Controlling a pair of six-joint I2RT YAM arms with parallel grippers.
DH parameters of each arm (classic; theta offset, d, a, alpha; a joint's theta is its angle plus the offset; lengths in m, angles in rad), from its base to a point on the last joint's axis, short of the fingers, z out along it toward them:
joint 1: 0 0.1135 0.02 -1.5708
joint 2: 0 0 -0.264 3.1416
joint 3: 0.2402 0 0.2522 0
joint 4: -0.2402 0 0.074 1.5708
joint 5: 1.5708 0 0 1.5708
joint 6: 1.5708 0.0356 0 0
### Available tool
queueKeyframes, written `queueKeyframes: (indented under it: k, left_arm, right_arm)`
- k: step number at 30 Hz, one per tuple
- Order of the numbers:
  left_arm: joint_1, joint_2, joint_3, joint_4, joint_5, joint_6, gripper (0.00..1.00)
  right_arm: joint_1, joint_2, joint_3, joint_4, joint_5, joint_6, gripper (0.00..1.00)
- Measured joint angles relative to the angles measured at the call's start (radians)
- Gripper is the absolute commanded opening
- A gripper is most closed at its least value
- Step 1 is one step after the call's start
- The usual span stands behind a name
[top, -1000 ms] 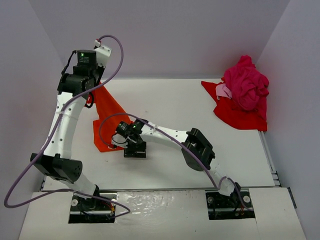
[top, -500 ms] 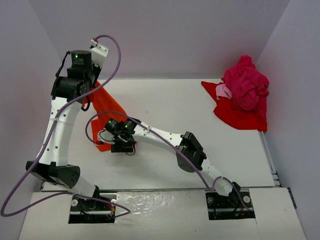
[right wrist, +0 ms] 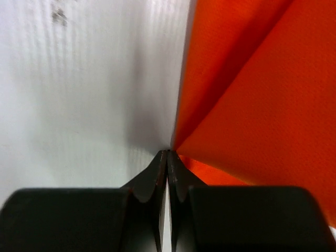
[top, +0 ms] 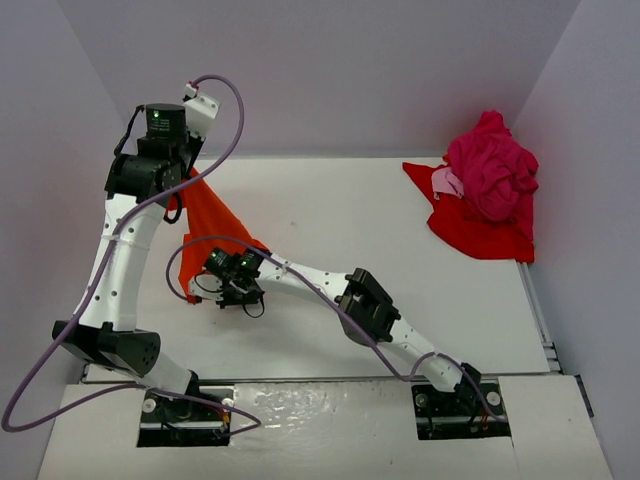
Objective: Fold and stack the t-shirts
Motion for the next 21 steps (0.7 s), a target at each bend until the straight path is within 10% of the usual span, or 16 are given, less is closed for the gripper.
queueKeyframes:
  k: [13, 21]
  left_arm:
    - [0.025, -0.063, -0.104, 0.027, -0.014, 0.041, 0.0]
    - [-0.011, -0.065, -0.103, -0.032, 0.087, 0.013, 0.0]
  right_arm:
    - [-0.313, -0.296, -0.522, 0.066, 0.095, -0.021, 0.0]
    - [-0.567, -0.251, -0.464, 0.049, 0.265, -0.044, 0.11]
